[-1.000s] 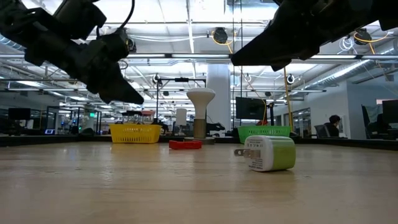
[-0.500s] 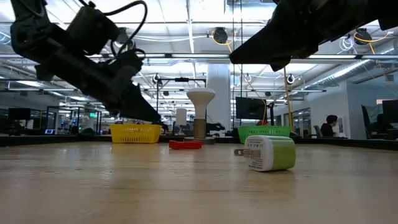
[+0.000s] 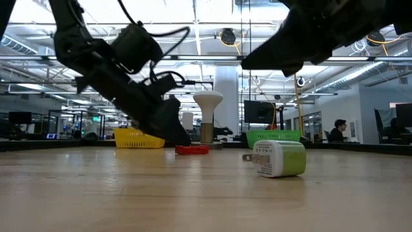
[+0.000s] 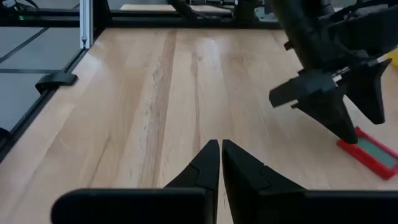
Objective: Pick & Place Office items
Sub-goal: Put the red digital timer into the orange bin
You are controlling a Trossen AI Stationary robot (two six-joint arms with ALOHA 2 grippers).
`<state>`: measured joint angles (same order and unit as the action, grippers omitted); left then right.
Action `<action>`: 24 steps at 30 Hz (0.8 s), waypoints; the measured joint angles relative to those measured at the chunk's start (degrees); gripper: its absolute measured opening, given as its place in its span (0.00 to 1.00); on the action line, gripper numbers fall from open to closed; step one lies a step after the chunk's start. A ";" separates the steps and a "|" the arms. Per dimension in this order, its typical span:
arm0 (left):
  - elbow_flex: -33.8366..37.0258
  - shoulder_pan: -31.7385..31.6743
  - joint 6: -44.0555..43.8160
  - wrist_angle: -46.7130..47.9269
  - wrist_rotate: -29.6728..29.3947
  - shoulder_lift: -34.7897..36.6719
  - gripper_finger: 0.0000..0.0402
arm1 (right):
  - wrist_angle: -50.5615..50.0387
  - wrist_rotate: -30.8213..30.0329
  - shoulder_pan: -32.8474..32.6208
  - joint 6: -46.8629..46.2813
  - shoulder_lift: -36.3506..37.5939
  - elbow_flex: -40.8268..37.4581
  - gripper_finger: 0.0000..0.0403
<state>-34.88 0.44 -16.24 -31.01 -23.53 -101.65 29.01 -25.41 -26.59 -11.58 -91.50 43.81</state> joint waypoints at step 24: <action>-3.89 3.29 6.10 -7.05 10.85 -5.75 0.38 | 1.18 -0.05 -1.05 -2.72 1.49 -3.38 0.03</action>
<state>-38.77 3.73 -10.14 -38.07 -12.68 -107.39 30.19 -25.46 -27.64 -14.30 -90.01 40.42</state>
